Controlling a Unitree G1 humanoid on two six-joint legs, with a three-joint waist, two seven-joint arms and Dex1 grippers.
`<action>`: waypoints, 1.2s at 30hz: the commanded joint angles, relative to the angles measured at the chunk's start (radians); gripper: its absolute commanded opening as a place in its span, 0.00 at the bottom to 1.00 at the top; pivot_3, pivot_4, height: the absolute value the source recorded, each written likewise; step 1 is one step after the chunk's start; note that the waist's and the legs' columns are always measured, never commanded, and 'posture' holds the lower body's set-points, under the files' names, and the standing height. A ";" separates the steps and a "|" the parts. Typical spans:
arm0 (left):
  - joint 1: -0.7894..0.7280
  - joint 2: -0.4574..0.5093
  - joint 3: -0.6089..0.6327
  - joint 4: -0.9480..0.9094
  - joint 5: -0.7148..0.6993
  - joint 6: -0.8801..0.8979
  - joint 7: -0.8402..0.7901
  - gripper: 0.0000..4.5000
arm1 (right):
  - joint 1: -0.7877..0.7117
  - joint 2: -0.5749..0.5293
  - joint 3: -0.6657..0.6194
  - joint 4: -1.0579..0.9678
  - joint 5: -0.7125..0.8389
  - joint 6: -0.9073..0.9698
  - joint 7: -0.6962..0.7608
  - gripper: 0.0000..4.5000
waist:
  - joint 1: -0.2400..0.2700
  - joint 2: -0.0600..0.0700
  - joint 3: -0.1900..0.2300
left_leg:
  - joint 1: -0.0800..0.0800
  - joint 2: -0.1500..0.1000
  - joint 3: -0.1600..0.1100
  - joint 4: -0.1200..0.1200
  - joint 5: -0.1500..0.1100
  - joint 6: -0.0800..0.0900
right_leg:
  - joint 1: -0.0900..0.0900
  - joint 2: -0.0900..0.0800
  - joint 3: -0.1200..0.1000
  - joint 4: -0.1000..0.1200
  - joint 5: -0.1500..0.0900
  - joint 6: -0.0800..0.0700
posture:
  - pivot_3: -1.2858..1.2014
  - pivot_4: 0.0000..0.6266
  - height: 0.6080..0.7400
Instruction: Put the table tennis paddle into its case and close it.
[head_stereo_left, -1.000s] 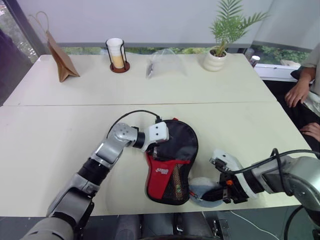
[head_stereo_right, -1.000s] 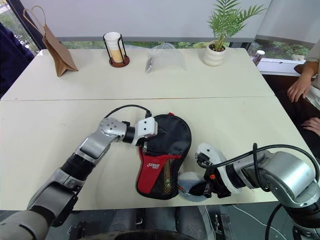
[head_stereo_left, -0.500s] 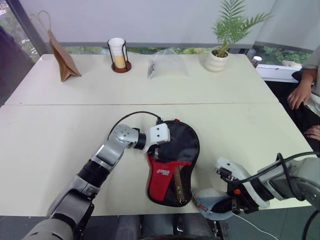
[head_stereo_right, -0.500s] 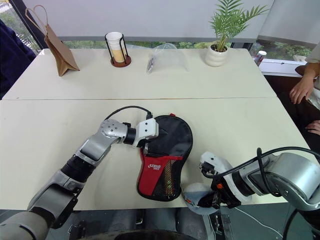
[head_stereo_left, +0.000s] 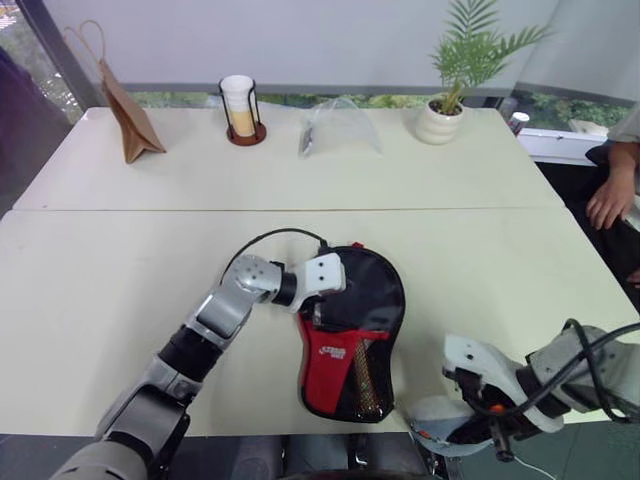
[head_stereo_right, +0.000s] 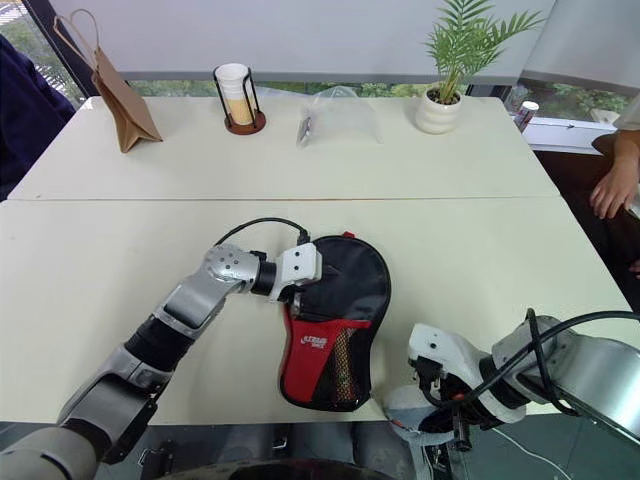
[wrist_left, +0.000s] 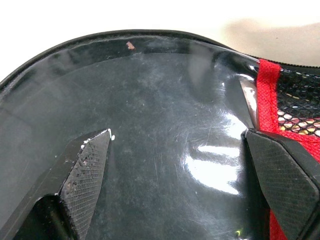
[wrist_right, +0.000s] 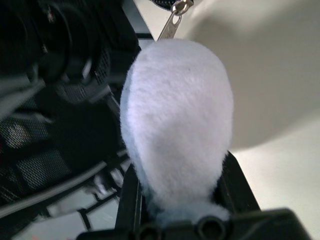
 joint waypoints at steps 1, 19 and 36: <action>0.059 0.036 -0.099 0.093 0.077 0.065 -0.009 1.00 | 0.062 -0.041 0.014 -0.019 -0.055 -0.073 0.052 0.01 | 0.000 -0.001 0.000 | 0.000 -0.001 0.000 0.000 0.000 0.000 | 0.000 -0.001 0.000 0.000 0.000 0.000 | 0.52 0.24 1.00; -0.009 0.001 0.049 0.122 -0.052 0.077 -0.001 1.00 | -0.144 -0.023 -0.081 0.266 -0.201 -0.221 0.146 1.00 | -0.010 0.004 0.007 | 0.012 0.001 0.001 0.000 -0.003 -0.002 | 0.009 -0.002 -0.001 -0.001 -0.002 0.005 | 0.52 0.24 1.00; -0.184 0.223 0.412 -0.003 -0.348 0.239 -0.109 1.00 | -0.492 0.101 -0.192 0.609 -0.206 -0.364 0.311 1.00 | -0.006 0.006 0.023 | -0.009 -0.001 0.004 -0.001 0.000 0.001 | -0.010 0.005 0.000 0.007 0.003 0.004 | 0.52 0.24 1.00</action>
